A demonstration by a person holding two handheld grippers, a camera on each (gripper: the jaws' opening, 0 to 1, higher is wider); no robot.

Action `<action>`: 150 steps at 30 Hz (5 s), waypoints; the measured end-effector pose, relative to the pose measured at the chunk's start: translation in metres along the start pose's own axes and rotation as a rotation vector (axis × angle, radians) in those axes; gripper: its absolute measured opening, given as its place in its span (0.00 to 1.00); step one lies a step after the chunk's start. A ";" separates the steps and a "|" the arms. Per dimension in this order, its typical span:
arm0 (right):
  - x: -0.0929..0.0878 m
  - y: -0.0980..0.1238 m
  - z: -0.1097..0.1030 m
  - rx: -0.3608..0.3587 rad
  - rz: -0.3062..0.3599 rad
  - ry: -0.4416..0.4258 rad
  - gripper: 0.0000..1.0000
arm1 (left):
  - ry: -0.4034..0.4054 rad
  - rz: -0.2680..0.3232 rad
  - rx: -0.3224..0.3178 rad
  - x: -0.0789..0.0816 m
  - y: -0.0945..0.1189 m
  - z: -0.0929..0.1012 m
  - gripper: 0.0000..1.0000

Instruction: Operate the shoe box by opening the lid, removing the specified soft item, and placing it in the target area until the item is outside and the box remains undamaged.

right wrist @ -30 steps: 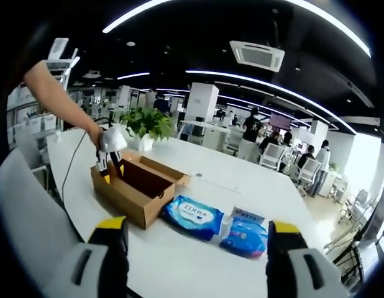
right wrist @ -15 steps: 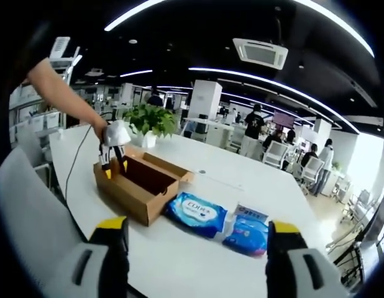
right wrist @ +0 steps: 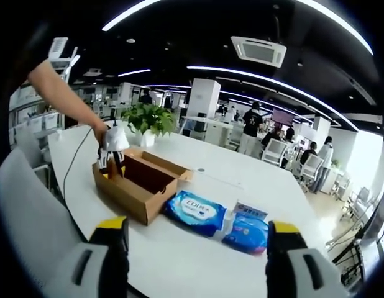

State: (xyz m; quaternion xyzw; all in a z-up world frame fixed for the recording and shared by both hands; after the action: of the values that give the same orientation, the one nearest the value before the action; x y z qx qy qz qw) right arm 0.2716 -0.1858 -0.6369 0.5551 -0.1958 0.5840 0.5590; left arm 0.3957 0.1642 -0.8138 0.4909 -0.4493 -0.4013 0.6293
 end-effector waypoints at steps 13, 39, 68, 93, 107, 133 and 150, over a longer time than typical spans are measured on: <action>-0.001 0.000 0.002 -0.009 -0.003 -0.001 0.92 | 0.065 0.064 0.073 0.006 0.006 -0.019 0.60; -0.003 -0.002 -0.003 0.017 -0.011 0.003 0.91 | 0.264 0.191 0.065 0.005 0.017 -0.011 0.48; -0.005 0.000 -0.002 0.018 -0.018 -0.021 0.89 | 0.236 0.129 0.117 -0.010 -0.020 0.001 0.21; -0.008 0.001 -0.010 0.099 -0.044 -0.117 0.84 | 0.310 0.202 0.207 -0.004 0.003 -0.008 0.19; 0.000 0.000 -0.021 0.184 -0.063 -0.180 0.80 | 0.213 0.314 0.255 0.024 0.047 0.009 0.19; 0.032 -0.025 -0.054 0.345 -0.062 -0.213 0.61 | 0.024 0.587 0.209 0.111 0.099 0.085 0.20; 0.041 -0.033 -0.073 0.414 -0.063 -0.266 0.47 | -0.139 0.674 0.249 0.144 0.101 0.118 0.20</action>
State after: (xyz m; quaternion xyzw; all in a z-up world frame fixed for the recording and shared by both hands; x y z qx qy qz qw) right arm 0.2789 -0.0958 -0.6365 0.7356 -0.1263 0.5158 0.4205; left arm 0.3289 0.0172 -0.6764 0.3596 -0.6730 -0.1460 0.6296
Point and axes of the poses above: the point that each gripper's makers call its tool centre point, and the gripper's own axes: y roughly backward along the fingers, z roughly to its right, x roughly out of its top, the point moved 1 cm from there along y, roughly backward along the fingers, and after that the axes turned 8 degrees about y, right-handed, at the moved point
